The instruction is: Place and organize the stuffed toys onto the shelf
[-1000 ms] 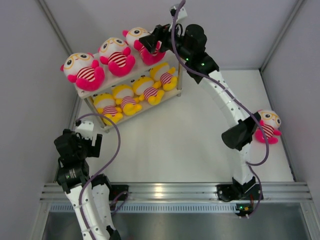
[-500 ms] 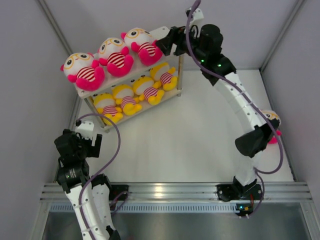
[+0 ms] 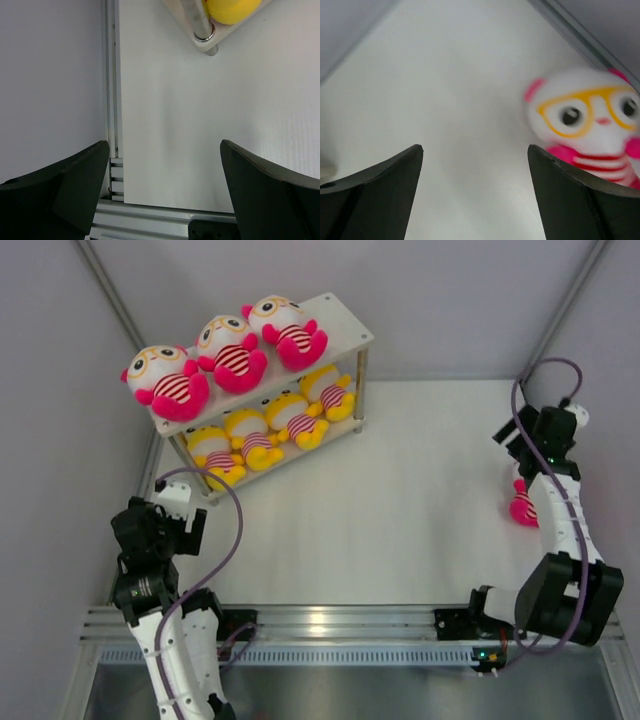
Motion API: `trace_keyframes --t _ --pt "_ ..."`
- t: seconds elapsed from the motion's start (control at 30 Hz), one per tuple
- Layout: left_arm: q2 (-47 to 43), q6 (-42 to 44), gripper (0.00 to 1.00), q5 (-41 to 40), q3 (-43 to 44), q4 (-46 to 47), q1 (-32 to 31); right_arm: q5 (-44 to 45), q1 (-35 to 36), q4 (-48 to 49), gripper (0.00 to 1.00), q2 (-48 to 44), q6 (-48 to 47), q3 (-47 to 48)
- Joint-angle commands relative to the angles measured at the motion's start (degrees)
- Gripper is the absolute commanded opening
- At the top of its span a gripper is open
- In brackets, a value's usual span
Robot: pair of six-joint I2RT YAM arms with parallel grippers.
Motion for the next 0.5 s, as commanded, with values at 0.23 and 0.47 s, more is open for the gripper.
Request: trace_keyframes --t 0.23,0.47 --pt "-0.5 0.0 0.99 -0.2 0.2 1.0 -1.9 23.5 -16.2 4.6 0.89 -8.8 19.0 -24.3" --pt "-0.5 0.1 0.99 -0.8 0.6 1.0 -2.1 27.9 -21.0 3.7 0.88 -11.1 25.5 -28.9"
